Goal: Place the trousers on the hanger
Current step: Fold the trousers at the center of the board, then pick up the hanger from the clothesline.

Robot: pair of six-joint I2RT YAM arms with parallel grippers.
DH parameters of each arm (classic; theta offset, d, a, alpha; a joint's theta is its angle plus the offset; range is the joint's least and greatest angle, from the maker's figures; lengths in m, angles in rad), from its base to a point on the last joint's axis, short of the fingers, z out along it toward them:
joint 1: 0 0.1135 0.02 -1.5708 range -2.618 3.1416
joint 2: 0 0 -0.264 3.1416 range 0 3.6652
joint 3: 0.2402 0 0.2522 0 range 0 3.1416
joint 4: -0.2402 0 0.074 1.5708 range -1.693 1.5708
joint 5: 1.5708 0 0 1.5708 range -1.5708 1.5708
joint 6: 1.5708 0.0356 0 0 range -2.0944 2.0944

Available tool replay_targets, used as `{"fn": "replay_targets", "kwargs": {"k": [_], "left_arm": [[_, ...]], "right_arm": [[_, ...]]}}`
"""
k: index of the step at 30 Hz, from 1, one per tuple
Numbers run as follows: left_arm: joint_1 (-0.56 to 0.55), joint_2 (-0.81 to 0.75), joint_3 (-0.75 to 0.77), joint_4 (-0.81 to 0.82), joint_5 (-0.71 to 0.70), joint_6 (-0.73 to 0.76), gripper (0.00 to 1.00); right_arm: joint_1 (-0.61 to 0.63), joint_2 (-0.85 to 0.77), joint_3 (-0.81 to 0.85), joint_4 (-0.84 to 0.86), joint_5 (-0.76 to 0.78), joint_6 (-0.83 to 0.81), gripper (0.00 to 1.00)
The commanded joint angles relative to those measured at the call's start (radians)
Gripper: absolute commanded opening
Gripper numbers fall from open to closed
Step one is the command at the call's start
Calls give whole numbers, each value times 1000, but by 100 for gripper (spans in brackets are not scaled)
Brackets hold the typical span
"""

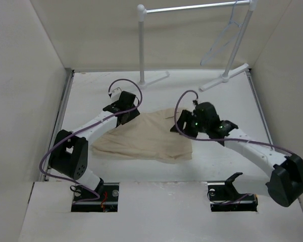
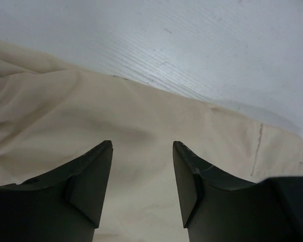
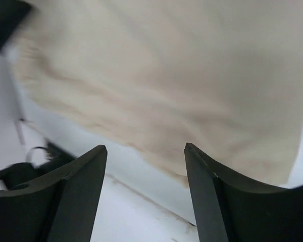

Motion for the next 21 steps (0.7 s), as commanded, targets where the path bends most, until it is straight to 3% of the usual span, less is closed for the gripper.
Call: {"fn": "replay_targets", "kwargs": {"k": [1,2,4,7,9,13,14,17,21], "left_arm": [[13,-54,65,12,15,21,47],[14,-48,74,15,29,25,44],[13,-34,94,25,60,36,29],[0,-19,123,28,89,47,13],[-6,-5,139,26,103,56,12],[-10,14,149,29,147,59,15],[-12,17,149,29,153,61,15],[-13,26,149,31,175,65,18],[-12,47,151,31,201,73,19]], "right_arm": [[-95,-86,189,-9,-23,-93,63],[-141,-86,235,-6,-24,-107,54],[-239,-56,336,0,-19,-116,24],[-379,24,487,6,-1,-117,12],[-454,98,588,18,21,-114,16],[-537,299,839,12,1,-168,54],[-545,341,893,14,0,-179,60],[-562,449,1038,16,-22,-200,66],[-580,576,1185,20,-19,-197,63]]}}
